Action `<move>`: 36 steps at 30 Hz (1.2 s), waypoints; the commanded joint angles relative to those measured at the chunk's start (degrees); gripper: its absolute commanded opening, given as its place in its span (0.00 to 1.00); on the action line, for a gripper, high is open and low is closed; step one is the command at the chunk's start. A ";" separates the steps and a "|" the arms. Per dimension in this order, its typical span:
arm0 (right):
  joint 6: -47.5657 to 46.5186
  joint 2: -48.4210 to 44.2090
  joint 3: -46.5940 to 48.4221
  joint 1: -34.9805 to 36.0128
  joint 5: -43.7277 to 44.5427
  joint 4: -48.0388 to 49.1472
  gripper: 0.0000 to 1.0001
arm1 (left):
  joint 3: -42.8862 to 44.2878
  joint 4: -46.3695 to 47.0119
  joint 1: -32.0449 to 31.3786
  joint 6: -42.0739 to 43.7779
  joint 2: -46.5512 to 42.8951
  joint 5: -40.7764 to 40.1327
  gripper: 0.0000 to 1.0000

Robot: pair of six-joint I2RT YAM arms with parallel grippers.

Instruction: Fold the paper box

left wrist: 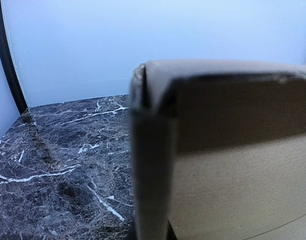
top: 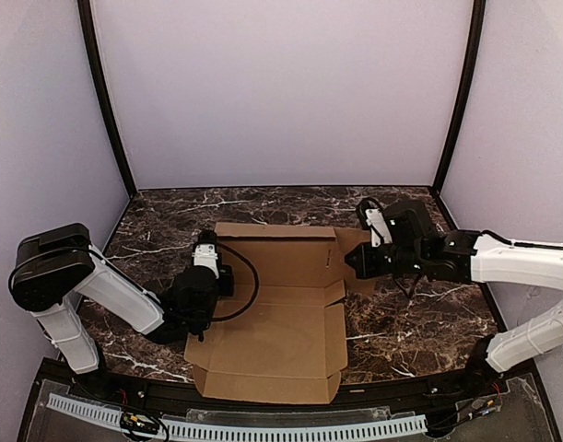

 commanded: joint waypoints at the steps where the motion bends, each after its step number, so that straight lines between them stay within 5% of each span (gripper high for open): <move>1: -0.42 -8.66 -5.01 -0.04 0.69 0.07 0.00 | 1.14 -2.95 -0.30 -2.41 -3.48 -2.11 0.01; 17: 3.88 -23.31 -16.16 -0.01 0.06 4.25 0.00 | 3.54 -26.81 -0.33 -25.18 -17.85 5.29 0.01; 36: 1.58 -15.70 -9.98 0.84 0.64 12.82 0.00 | 6.23 -35.79 -0.21 -30.31 -21.58 9.49 0.01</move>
